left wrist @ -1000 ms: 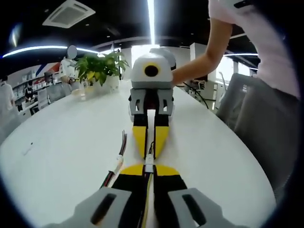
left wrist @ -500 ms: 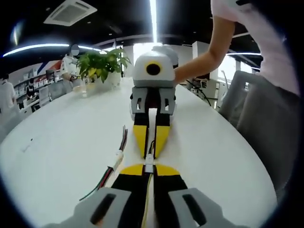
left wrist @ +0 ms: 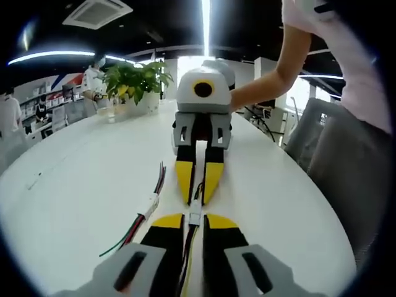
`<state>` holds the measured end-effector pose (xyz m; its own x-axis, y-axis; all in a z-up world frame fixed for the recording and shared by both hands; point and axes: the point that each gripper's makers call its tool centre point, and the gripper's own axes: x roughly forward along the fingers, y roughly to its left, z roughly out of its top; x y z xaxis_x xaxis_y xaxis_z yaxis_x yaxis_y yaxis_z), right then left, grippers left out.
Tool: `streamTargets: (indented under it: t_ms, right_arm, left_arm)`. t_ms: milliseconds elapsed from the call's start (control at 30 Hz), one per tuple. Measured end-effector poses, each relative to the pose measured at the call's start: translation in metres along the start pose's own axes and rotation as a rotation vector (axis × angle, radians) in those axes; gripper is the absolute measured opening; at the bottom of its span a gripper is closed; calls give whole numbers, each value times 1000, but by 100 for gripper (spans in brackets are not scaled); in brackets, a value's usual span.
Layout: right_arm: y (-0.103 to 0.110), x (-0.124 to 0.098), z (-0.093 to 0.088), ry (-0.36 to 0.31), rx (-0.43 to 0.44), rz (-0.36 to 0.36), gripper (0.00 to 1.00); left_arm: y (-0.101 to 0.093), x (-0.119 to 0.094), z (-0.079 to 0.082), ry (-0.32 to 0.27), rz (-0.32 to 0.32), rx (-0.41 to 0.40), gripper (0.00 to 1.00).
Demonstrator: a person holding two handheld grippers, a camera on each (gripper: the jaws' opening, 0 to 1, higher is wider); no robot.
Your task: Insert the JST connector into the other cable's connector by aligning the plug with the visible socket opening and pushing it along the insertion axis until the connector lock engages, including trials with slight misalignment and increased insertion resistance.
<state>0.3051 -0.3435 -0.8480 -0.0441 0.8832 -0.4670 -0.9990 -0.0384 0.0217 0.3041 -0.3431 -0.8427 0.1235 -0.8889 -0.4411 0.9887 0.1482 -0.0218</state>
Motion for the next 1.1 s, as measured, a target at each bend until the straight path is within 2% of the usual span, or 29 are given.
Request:
streamTargets:
  t_ms: [267,400,633,833,933,1100]
  right_arm:
    - [0,-5,3,-10,30,-11,13]
    - [1,-11,8,-16,47,-29,14]
    - [5,-24,19,-23,62,-65,17]
    - [6,-39,32,-35,64,-130,19]
    - [10,-50,47,-58,62,-161,20]
    - [11,-63,54,-55,76,-213,23]
  left_arm:
    - [3,-5,4,-7,18,-23,12]
    - [-2,-9,7,-4,15,-48,16]
    - [-5,-23,16,2,48,-53,19]
    - [-8,-39,31,-18,90,-61,21]
    - [-10,-48,39,-30,112,-69,22]
    - [-19,-62,52,-53,134,-66,23]
